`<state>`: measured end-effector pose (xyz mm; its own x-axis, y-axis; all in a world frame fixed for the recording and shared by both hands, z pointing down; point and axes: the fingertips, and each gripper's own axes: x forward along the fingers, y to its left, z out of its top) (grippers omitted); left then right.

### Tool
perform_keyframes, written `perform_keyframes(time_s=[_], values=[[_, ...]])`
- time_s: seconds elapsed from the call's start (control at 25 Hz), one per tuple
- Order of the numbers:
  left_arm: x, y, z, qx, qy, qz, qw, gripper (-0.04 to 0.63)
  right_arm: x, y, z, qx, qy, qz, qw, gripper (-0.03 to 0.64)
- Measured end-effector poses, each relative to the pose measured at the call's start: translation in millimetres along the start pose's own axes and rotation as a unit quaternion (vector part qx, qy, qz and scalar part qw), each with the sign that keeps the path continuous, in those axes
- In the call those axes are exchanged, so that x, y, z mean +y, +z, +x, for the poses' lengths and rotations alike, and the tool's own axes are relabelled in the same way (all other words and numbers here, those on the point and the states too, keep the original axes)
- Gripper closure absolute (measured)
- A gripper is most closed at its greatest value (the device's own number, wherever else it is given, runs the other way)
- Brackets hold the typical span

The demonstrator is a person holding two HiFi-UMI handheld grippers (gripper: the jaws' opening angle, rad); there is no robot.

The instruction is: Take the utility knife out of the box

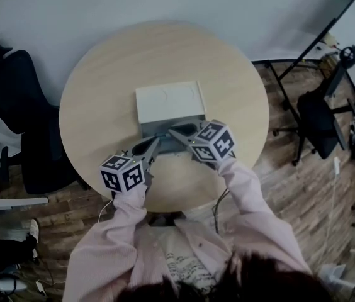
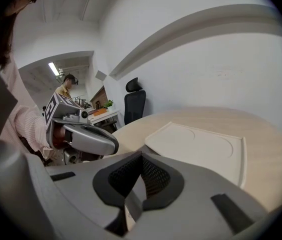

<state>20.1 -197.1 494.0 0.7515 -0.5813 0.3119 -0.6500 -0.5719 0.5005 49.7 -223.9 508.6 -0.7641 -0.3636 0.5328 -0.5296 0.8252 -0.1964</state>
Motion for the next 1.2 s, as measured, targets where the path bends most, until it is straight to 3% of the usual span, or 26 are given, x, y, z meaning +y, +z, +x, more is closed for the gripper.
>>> perform_keyframes(time_s=[0.52,0.92,1.2], values=[[14.7,-21.6,11.6,0.025,-0.003,-0.039,0.9989,0.588,-11.8,-28.9,21.3,0.095,0.015,-0.037,0.995,0.617],[19.5,-30.4,15.9,0.034,-0.003,-0.058,0.9977,0.588,-13.4,-46.6,34.9,0.162,0.028,-0.080,0.983,0.612],[24.2,-32.4,18.0,0.027,0.002,-0.079,0.9965,0.588,-21.0,-55.9,40.1,0.198,0.012,-0.119,0.973,0.596]])
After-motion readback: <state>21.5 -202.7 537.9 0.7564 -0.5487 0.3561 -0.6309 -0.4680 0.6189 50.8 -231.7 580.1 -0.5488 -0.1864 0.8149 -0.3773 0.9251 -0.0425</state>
